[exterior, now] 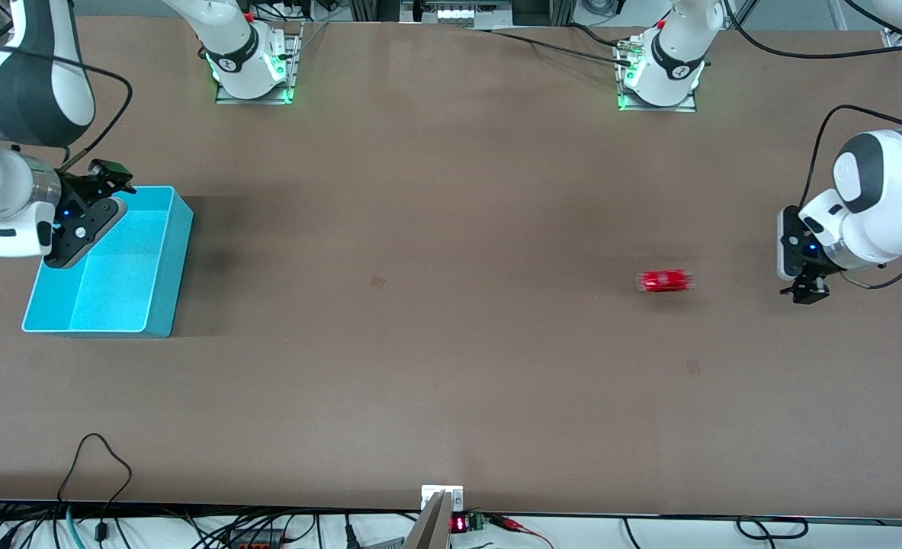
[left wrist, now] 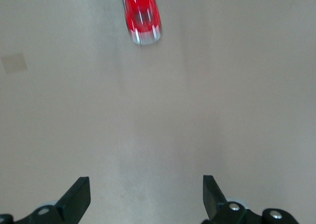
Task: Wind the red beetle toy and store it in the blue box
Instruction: 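Lift the left gripper off the car, releasing it to roll, then raise the left gripper away as the car rolls toward the box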
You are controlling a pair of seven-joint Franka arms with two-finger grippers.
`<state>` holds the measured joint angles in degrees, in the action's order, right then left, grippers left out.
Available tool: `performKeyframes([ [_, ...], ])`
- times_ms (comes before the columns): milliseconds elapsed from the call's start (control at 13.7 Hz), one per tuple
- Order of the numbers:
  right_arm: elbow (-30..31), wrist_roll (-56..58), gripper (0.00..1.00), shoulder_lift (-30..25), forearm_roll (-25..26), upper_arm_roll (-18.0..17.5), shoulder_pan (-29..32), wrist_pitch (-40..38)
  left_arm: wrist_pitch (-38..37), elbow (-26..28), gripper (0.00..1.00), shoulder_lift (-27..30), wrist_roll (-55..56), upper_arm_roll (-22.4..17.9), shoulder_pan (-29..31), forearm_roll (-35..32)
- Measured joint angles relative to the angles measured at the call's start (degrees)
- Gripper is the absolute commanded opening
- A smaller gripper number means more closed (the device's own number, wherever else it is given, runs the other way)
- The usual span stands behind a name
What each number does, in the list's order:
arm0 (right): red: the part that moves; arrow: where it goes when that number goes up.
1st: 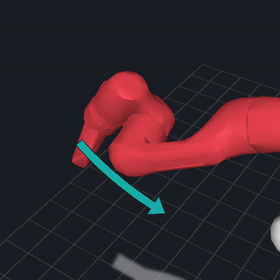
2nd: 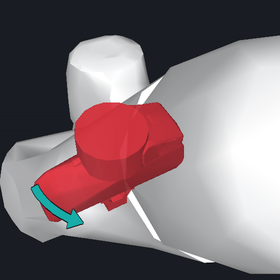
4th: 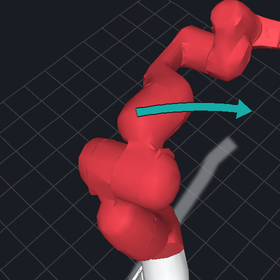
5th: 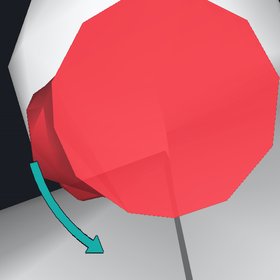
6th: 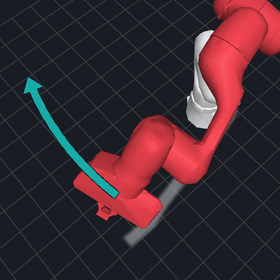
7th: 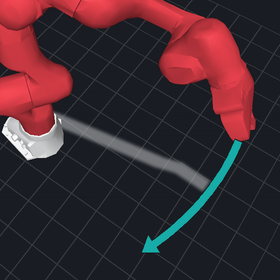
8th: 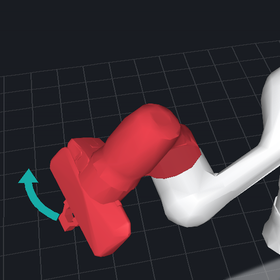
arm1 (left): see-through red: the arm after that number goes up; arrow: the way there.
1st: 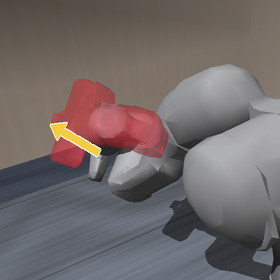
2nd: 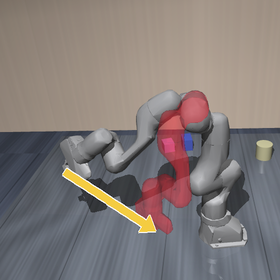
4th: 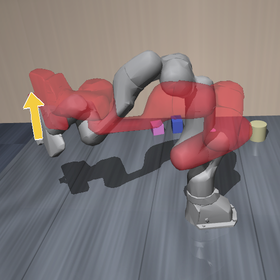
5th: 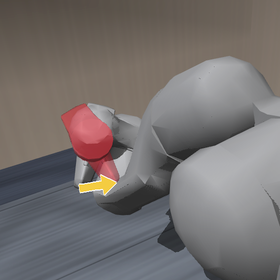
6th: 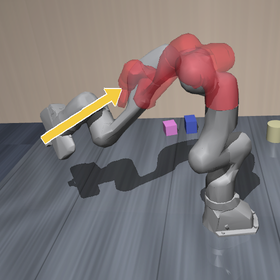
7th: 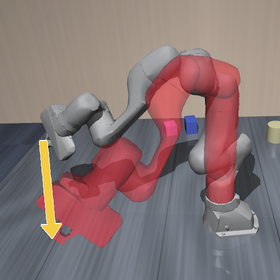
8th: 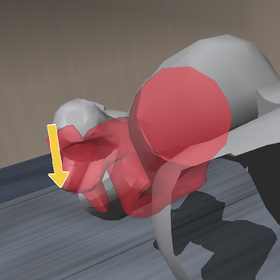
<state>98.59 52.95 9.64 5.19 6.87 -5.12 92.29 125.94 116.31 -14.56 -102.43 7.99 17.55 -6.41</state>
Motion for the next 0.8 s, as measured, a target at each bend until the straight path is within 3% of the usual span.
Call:
performKeyframes([
  [438, 0.0, 12.7, 1.00, 1.1, 1.2, 0.1, 1.7, 6.1, 0.0, -5.7, 1.00, -0.1, 5.6, 0.1, -3.1, 2.1],
  [804, 0.1, 19.4, 1.00, 1.5, 2.1, 0.1, 1.7, 8.7, -0.1, -9.0, 1.00, -0.2, 30.0, 0.1, -6.3, 3.2],
])
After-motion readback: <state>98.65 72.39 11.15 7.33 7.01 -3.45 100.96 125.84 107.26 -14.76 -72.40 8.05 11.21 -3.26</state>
